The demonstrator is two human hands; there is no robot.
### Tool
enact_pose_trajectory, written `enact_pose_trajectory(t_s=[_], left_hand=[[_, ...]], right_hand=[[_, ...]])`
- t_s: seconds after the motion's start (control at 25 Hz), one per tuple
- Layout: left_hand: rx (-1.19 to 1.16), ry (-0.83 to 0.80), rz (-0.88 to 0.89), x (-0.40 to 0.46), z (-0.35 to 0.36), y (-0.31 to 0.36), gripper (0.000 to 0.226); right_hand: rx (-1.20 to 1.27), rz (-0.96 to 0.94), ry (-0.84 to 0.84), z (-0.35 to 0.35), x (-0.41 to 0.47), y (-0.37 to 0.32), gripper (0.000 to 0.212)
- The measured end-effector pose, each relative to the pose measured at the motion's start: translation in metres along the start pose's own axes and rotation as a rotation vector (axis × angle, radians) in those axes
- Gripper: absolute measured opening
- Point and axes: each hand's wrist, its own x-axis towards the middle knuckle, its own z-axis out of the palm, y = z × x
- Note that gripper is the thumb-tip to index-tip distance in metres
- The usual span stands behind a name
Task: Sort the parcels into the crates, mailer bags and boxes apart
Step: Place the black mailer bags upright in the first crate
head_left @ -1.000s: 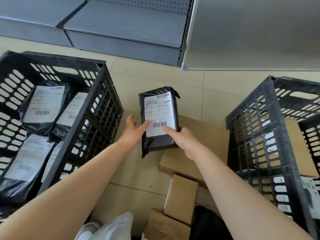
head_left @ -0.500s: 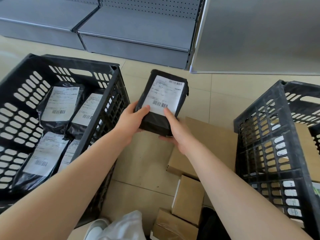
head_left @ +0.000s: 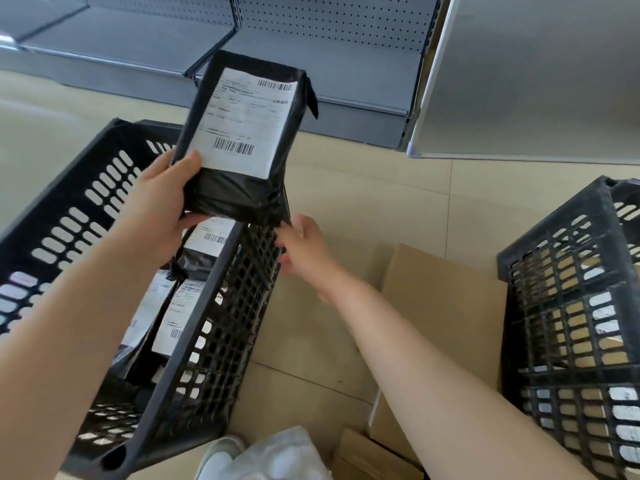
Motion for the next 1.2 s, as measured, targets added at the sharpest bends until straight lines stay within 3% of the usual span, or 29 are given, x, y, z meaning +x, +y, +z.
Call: enact_pose_trajectory(t_s=[0.12,0.28,0.6,0.8,0.92,1.04,1.2], left_hand=[[0.001,0.078,-0.026,0.005,-0.044,-0.009,0.016],[0.049,0.133,-0.086,0.002,-0.095,-0.032,0.017],[0.222,0.067,-0.378,-0.014,-0.182,-0.085,0.025],[0.292,-0.076,-0.504,-0.028,-0.189,-0.096,0.024],[0.27,-0.192,-0.564,-0.025,-0.192,-0.099,0.053],[0.272,-0.302,-0.608,-0.019,-0.19,-0.096,0.039],[0.319,-0.419,-0.685,-0.011,-0.185,-0.089,0.053]], right_hand=[[-0.194,0.005,-0.074,0.027,0.0,0.002,0.094],[-0.272,-0.025,-0.14,0.046,-0.004,-0.002,0.082],[-0.414,0.052,-0.133,0.071,-0.014,-0.005,0.058],[-0.392,0.046,-0.119,0.073,-0.012,-0.004,0.045],[-0.406,0.037,-0.117,0.073,-0.012,-0.002,0.048],[-0.408,0.036,-0.121,0.072,-0.011,-0.003,0.051],[-0.418,0.036,-0.126,0.074,-0.011,-0.003,0.05]])
